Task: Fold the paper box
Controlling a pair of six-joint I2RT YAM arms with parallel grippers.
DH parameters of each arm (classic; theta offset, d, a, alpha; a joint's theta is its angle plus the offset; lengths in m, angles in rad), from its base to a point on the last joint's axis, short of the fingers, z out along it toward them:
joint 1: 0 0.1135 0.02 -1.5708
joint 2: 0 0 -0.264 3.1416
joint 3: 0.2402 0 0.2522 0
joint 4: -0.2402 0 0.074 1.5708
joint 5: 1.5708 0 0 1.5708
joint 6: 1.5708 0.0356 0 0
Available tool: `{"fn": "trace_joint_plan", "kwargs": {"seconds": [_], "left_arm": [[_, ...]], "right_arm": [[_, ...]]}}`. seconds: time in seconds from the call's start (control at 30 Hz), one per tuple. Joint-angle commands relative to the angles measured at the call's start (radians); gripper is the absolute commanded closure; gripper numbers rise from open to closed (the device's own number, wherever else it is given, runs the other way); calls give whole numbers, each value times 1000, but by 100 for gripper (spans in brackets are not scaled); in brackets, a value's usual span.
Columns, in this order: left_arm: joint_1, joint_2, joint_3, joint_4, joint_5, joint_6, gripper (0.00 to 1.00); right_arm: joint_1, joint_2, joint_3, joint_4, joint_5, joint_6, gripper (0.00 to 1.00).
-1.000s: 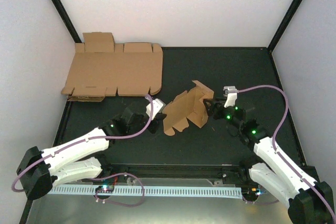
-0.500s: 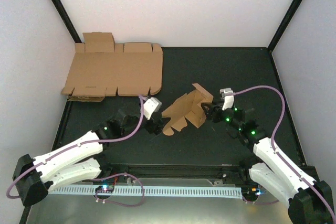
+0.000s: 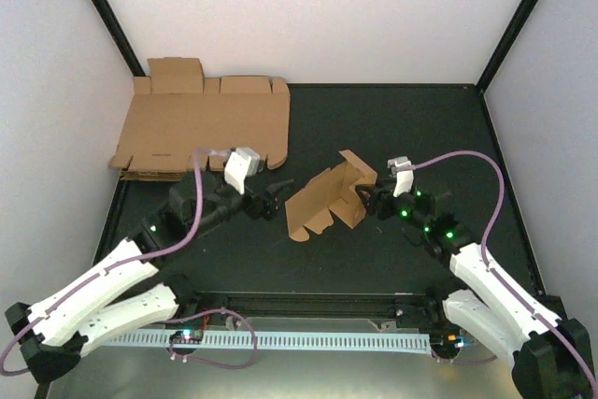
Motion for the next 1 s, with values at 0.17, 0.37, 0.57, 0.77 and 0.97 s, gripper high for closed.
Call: {"fn": "trace_joint_plan", "kwargs": {"seconds": [0.17, 0.37, 0.57, 0.77, 0.97], "left_arm": [[213, 300, 319, -76, 361, -50, 1], [434, 555, 371, 115, 841, -201, 5], [457, 826, 466, 133, 1081, -232, 21], [406, 978, 533, 95, 1126, -168, 21], [359, 1049, 624, -51, 1102, -47, 19]], "right_arm": [[-6, -2, 18, 6, -28, -27, 29], [-6, 3, 25, 3, -31, -31, 29], [-6, 6, 29, 6, -33, -32, 30], [-6, 13, 34, 4, -32, -30, 30], [-6, 19, 40, 2, -34, -31, 30]]}}
